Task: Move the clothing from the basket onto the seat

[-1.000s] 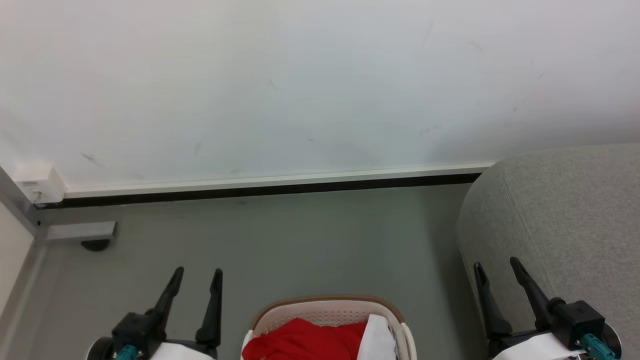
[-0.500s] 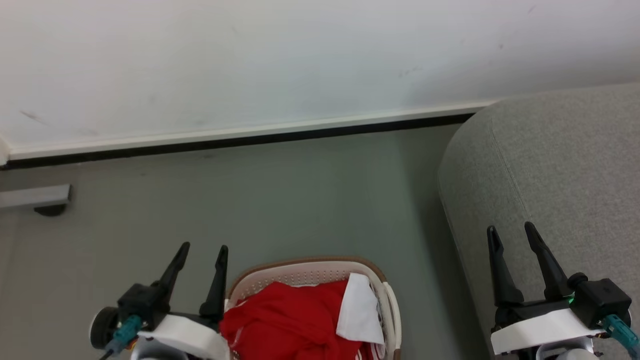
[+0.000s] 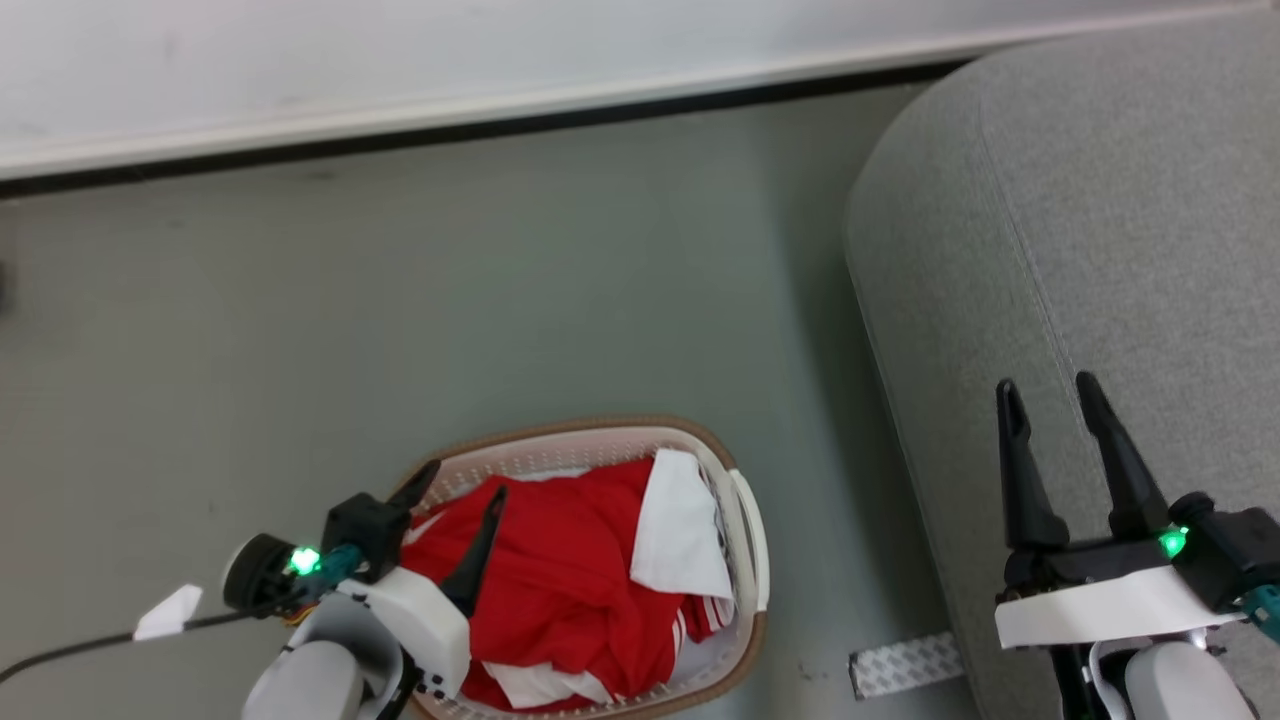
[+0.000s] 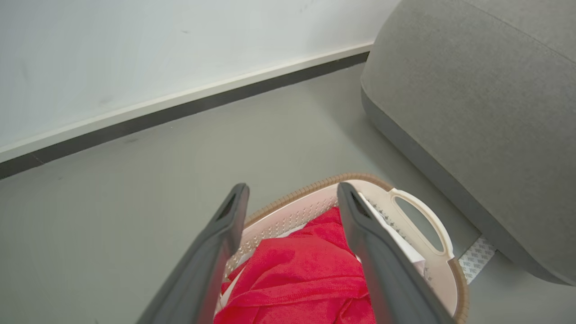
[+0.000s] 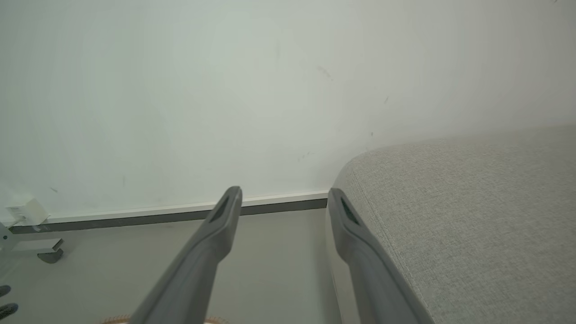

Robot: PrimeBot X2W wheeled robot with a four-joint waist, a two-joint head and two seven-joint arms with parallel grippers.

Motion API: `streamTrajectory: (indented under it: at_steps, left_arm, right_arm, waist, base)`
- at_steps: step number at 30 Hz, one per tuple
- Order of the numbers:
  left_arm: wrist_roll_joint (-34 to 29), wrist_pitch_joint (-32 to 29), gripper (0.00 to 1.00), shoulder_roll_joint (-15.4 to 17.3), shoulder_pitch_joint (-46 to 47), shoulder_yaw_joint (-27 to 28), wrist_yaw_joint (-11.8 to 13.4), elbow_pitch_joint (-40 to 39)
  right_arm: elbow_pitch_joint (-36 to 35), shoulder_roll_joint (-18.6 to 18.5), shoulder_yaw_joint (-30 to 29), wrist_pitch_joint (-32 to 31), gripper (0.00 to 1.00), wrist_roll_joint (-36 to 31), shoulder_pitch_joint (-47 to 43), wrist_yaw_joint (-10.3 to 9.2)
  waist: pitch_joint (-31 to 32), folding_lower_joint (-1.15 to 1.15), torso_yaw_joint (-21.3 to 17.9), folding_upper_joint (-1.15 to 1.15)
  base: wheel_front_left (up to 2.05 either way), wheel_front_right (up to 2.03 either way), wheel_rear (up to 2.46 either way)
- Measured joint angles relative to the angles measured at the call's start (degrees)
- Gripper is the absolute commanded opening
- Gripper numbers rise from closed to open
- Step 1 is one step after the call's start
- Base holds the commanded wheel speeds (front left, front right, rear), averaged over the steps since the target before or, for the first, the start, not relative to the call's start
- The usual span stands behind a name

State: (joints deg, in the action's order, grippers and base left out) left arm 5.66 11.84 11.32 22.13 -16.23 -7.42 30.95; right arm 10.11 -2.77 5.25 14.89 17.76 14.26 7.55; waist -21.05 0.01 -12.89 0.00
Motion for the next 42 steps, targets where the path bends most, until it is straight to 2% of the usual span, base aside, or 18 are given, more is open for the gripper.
streamTrajectory:
  at_steps: [9,18,28,37,40,41,42]
  left_arm:
    - [3.1,-2.7,1.00,5.1,7.4,-13.7,-0.1,10.0]
    - [6.0,-5.4,1.00,8.7,16.2,-27.8,-0.1,18.6]
    - [10.0,-9.1,1.00,11.6,24.5,-38.2,-0.1,25.8]
    - [13.3,-18.5,1.00,12.0,27.4,-49.3,-0.1,30.0]
    - [14.1,-18.9,1.00,12.5,28.1,-51.4,-0.1,30.6]
    - [14.4,-18.9,0.94,12.5,28.4,-51.8,-0.1,30.8]
    - [15.1,-18.8,0.56,12.5,28.7,-52.2,-0.1,30.9]
  right_arm:
    - [-4.4,0.0,0.0,0.1,1.00,0.9,1.3,0.00]
    - [-7.1,0.0,-1.3,0.1,1.00,3.1,1.8,0.00]
    - [-9.3,0.0,0.1,0.1,1.00,5.8,3.0,0.00]
    - [-9.6,-0.1,0.9,0.1,1.00,7.2,3.3,0.00]
    - [-9.8,0.0,1.2,0.1,1.00,7.5,3.7,0.00]
    - [-9.8,0.0,1.3,0.1,1.00,7.5,3.8,0.00]
    - [-9.8,0.0,1.3,0.1,1.00,7.5,3.9,0.00]
  waist:
    - [-6.8,0.00,-2.5,0.00]
    - [-12.9,0.00,-5.2,0.00]
    - [-19.5,0.00,-8.1,0.00]
    - [-24.1,-0.01,-10.3,0.00]
    - [-25.0,-0.01,-10.7,0.00]
    - [-25.2,-0.01,-10.8,0.00]
    - [-25.4,-0.01,-10.9,0.00]
  base:
    - [0.00,0.00,0.00]
    - [0.00,0.00,0.00]
    - [0.00,0.00,0.00]
    - [0.00,0.00,0.00]
    - [0.00,0.00,0.00]
    - [0.00,0.00,0.00]
    - [0.00,0.00,0.00]
